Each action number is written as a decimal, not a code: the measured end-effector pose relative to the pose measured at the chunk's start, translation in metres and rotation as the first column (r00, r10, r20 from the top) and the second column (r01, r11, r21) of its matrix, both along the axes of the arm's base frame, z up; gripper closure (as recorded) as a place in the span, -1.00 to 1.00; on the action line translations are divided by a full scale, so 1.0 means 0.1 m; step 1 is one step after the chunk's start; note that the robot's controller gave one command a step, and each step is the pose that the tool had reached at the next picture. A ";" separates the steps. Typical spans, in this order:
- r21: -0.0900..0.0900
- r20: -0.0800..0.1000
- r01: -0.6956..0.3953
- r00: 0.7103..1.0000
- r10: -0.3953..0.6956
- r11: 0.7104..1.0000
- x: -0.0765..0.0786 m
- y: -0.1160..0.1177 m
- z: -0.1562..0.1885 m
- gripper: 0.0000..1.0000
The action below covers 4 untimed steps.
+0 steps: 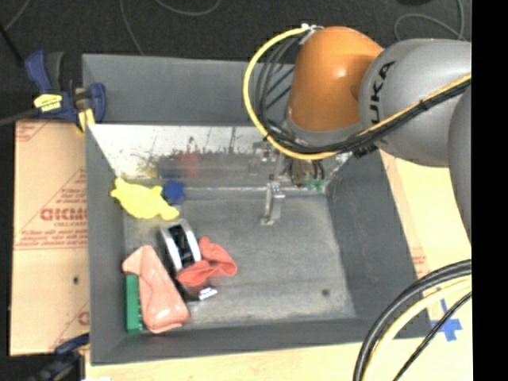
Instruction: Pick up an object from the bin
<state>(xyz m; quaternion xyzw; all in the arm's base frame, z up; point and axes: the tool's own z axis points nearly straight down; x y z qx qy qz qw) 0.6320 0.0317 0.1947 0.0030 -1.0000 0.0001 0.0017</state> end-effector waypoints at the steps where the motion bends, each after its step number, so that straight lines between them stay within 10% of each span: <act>1: 0.000 0.008 0.000 1.000 0.000 1.000 0.01 0.00 0.05 -1.00; 4: -0.003 0.013 -0.203 0.979 0.203 0.979 -0.62 0.79 -0.81 -1.00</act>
Offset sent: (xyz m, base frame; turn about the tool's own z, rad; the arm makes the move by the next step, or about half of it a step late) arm -0.0592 0.0735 -0.0770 -0.0943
